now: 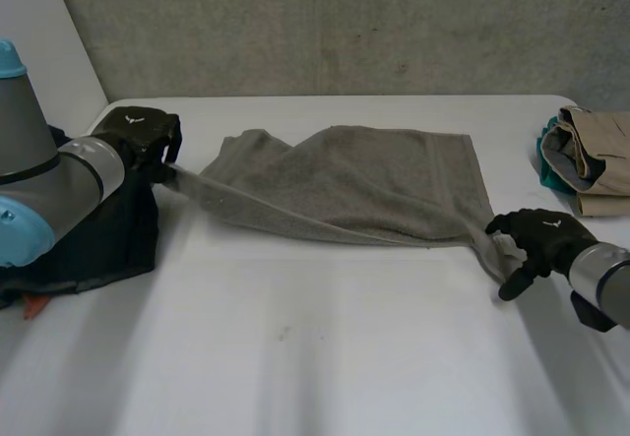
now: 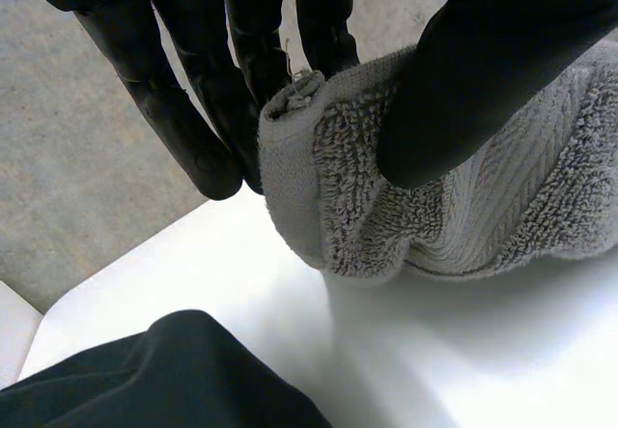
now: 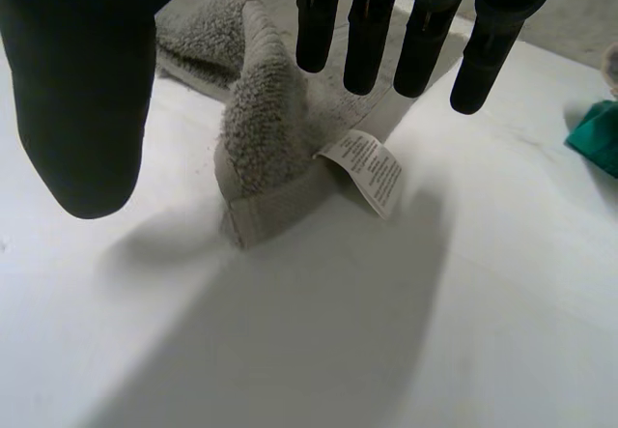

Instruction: Fold the laundry.

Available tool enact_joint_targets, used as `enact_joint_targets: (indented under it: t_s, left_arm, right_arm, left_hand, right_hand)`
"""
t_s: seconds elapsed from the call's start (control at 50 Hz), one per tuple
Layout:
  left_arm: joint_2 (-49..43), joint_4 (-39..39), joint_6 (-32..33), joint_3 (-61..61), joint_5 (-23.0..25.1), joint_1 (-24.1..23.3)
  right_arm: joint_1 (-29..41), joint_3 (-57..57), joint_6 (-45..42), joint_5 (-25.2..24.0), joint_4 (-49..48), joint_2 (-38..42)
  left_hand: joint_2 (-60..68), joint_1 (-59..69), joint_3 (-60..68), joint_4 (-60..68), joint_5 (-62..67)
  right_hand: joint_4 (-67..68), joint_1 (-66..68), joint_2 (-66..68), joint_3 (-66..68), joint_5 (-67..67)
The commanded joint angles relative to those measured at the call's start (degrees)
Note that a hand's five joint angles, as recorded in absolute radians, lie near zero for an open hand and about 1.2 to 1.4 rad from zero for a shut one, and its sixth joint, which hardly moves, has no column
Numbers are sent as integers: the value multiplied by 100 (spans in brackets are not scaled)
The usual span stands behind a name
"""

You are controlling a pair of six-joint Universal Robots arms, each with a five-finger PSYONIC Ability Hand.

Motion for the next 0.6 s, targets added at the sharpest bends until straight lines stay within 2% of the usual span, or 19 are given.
enact_joint_targets:
  t_s: [0.02,0.14,0.2,0.22,0.24,0.26,0.38,0.44,0.52,0.54,0.6]
  left_arm:
    - [6,-111,-134,147,-27,-27]
    - [6,-129,-151,174,-27,-19]
    - [14,-155,-169,147,-36,8]
    - [23,-164,-169,139,-36,16]
    - [58,-190,-177,121,-36,34]
    - [67,-216,-177,104,-36,43]
    - [304,-585,-55,-186,-44,131]
    - [532,-980,410,-493,8,201]
    - [954,-1657,1490,-1222,218,429]
    - [1129,-1893,2015,-1554,393,551]
    - [1367,-2176,2712,-2031,623,702]
  right_arm:
    - [451,-7,459,725,-673,250]
    - [566,-376,354,971,-832,654]
    - [540,-596,284,1138,-814,839]
    - [531,-640,275,1181,-806,866]
    - [505,-684,257,1243,-832,866]
    - [487,-710,240,1252,-849,848]
    - [329,-676,-330,1165,-727,305]
    - [180,-500,-1182,980,-122,-240]
    - [-137,-350,-2561,629,923,-838]
    - [-259,-255,-3130,550,1526,-970]
    - [-435,-87,-3959,567,2452,-1111]
  left_hand:
    - [1143,1251,1183,1136,1316]
    - [1143,1251,1183,1136,1316]
    - [1143,1251,1183,1136,1316]
    - [1143,1251,1183,1136,1316]
    - [1143,1251,1183,1136,1316]
    - [1143,1251,1183,1136,1316]
    - [1143,1251,1183,1136,1316]
    - [1143,1251,1183,1136,1316]
    - [1143,1251,1183,1136,1316]
    - [1143,1251,1183,1136,1316]
    - [1143,1251,1183,1136,1316]
  right_hand:
    - [193,128,79,172,352]
    - [899,835,785,878,1058]
    - [1922,1858,1808,1901,2081]
    - [2609,2545,2495,2588,2768]
    - [5230,5166,5117,5209,5389]
    - [5841,5777,5728,5821,6000]
    - [5848,5783,5734,5827,6007]
    - [5848,5783,5734,5827,6007]
    - [5848,5783,5734,5827,6007]
    - [5848,5783,5734,5827,6007]
    - [5848,5783,5734,5827,6007]
